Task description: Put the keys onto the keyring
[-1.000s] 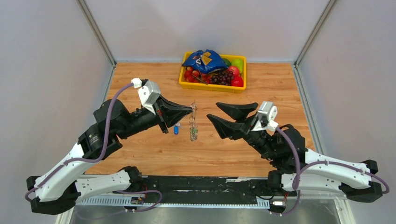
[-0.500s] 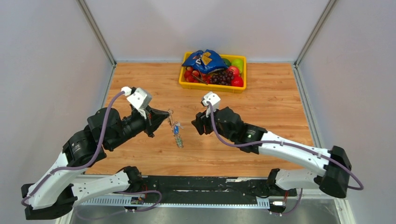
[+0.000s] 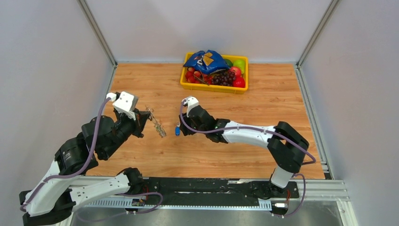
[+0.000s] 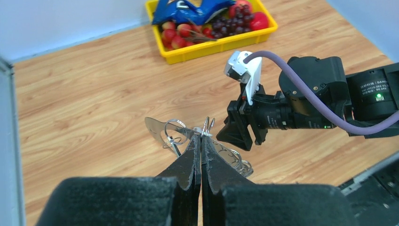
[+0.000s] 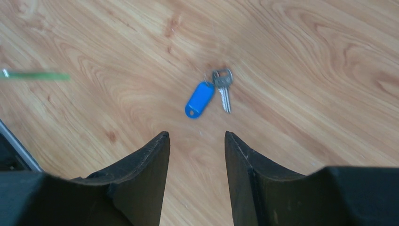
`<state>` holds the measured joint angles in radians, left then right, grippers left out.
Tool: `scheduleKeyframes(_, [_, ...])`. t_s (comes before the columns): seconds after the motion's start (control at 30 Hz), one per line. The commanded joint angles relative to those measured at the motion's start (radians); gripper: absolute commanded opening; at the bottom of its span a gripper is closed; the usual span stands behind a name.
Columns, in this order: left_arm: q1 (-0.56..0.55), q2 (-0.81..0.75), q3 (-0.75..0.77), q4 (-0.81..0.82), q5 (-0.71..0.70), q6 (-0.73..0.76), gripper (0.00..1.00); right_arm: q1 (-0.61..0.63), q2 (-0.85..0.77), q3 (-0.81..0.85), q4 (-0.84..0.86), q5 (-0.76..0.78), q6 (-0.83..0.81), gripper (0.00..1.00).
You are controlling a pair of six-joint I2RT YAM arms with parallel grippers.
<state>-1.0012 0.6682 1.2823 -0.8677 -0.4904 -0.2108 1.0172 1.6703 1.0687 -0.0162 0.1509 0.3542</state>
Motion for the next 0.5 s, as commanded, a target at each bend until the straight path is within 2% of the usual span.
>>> scheduleKeyframes(0.0, [-0.001,-0.028,-0.024,0.002,-0.147,-0.026,0.00,0.000,0.115,0.135,0.105,-0.020,0.089,0.49])
scheduleKeyframes(0.27, [-0.001,-0.099,-0.123,0.055,-0.233,-0.047,0.00,0.028,0.308,0.282,0.111,0.077,0.111,0.44])
scheduleKeyframes(0.47, [-0.001,-0.171,-0.191,0.103,-0.251,-0.051,0.00,0.041,0.375,0.308,0.110,0.154,0.114,0.41])
